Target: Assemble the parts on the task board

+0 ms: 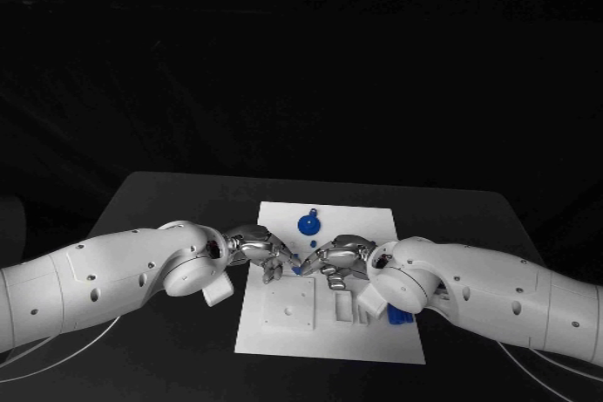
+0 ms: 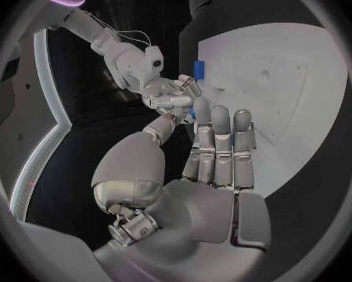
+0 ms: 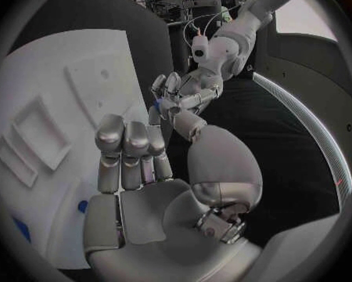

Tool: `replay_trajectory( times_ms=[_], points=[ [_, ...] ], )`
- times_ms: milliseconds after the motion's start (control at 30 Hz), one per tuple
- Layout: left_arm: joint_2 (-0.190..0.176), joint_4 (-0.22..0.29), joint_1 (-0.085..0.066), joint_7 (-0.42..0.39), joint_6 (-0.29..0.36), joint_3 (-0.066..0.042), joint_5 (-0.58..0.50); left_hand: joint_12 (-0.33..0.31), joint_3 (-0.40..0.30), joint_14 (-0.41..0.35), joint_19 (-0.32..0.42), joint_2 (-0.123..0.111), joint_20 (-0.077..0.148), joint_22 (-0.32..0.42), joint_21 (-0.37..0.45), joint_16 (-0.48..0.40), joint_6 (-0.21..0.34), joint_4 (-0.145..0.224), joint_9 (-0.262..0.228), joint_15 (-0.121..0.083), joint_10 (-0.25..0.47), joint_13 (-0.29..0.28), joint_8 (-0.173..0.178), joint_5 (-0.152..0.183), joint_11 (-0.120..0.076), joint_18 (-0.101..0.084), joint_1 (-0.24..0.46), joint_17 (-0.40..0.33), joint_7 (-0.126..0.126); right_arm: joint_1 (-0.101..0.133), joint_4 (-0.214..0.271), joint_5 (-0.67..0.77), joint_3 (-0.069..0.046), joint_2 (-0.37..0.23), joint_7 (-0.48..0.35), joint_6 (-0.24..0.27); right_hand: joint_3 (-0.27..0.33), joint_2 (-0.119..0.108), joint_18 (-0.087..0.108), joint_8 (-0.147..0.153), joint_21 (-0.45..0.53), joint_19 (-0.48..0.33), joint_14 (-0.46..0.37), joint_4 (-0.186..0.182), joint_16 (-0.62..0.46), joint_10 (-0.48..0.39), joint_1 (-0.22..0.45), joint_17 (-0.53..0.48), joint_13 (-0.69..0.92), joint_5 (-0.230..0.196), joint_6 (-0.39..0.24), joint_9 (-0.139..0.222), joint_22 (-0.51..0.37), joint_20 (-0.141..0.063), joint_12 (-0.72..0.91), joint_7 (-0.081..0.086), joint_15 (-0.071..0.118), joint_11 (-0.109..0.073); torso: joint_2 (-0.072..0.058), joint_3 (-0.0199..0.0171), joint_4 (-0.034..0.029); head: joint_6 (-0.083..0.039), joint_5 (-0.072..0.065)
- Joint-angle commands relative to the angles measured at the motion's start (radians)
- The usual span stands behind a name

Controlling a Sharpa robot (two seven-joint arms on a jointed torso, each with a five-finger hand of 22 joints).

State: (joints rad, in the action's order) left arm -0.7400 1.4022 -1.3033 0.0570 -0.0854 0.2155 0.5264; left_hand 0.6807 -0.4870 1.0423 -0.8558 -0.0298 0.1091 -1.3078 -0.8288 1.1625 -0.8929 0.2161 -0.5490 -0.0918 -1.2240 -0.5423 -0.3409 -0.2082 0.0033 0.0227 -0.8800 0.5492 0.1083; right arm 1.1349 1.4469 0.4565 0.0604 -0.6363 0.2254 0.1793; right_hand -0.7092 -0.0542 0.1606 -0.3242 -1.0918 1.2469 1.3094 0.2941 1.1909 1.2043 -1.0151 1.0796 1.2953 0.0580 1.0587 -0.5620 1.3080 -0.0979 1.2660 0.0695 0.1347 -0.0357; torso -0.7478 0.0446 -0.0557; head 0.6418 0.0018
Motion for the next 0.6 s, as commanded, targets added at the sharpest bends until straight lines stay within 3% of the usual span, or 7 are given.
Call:
replay_trajectory(
  times_ms=[33,433,600],
  points=[
    [0.002,0.005,0.0,-0.005,-0.031,-0.001,0.012,0.001,0.001,0.003,-0.002,0.002,0.078,-0.021,-0.005,0.006,-0.008,0.007,0.0,-0.001,-0.004,0.0,-0.005,0.002,-0.006,0.002,-0.006,0.0,0.001,-0.001,0.002,0.006,0.0,0.001,-0.004,-0.024,-0.006,0.006,0.101,-0.005,-0.004,-0.007,-0.002,-0.002,-0.005,0.006,-0.007,0.001,0.002,-0.003,0.008,-0.001,0.018,0.001,0.005,0.007,0.006,0.001,0.0,0.0008,0.0005,0.002,0.0],
    [0.0,0.005,0.0,0.001,-0.048,-0.001,0.019,0.0,-0.002,0.003,-0.002,0.015,0.078,-0.02,-0.005,0.005,-0.009,0.018,0.001,-0.001,-0.004,0.001,-0.006,0.011,-0.006,0.001,-0.014,-0.002,0.001,-0.001,0.002,0.006,0.0,0.001,-0.004,-0.025,-0.006,0.006,0.101,-0.005,-0.004,-0.007,-0.003,-0.002,-0.005,0.006,-0.008,0.002,0.002,-0.003,0.008,-0.002,0.018,0.001,0.005,0.007,0.006,0.002,0.0,-0.0001,0.0008,0.004,0.0],
    [-0.001,0.002,0.0,0.021,-0.03,0.0,0.031,-0.002,0.002,0.002,-0.001,0.003,0.078,-0.02,-0.005,0.004,-0.006,0.023,0.003,0.0,-0.002,0.001,-0.004,0.022,-0.005,0.0,-0.013,-0.003,0.002,-0.001,0.003,0.006,0.0,0.0,-0.004,-0.026,-0.006,0.007,0.101,-0.005,-0.004,-0.007,-0.003,-0.002,-0.005,0.007,-0.008,0.002,0.003,-0.003,0.008,-0.002,0.018,0.001,0.005,0.007,0.006,0.002,0.0,-0.0002,0.0008,0.005,0.0]
  ],
)
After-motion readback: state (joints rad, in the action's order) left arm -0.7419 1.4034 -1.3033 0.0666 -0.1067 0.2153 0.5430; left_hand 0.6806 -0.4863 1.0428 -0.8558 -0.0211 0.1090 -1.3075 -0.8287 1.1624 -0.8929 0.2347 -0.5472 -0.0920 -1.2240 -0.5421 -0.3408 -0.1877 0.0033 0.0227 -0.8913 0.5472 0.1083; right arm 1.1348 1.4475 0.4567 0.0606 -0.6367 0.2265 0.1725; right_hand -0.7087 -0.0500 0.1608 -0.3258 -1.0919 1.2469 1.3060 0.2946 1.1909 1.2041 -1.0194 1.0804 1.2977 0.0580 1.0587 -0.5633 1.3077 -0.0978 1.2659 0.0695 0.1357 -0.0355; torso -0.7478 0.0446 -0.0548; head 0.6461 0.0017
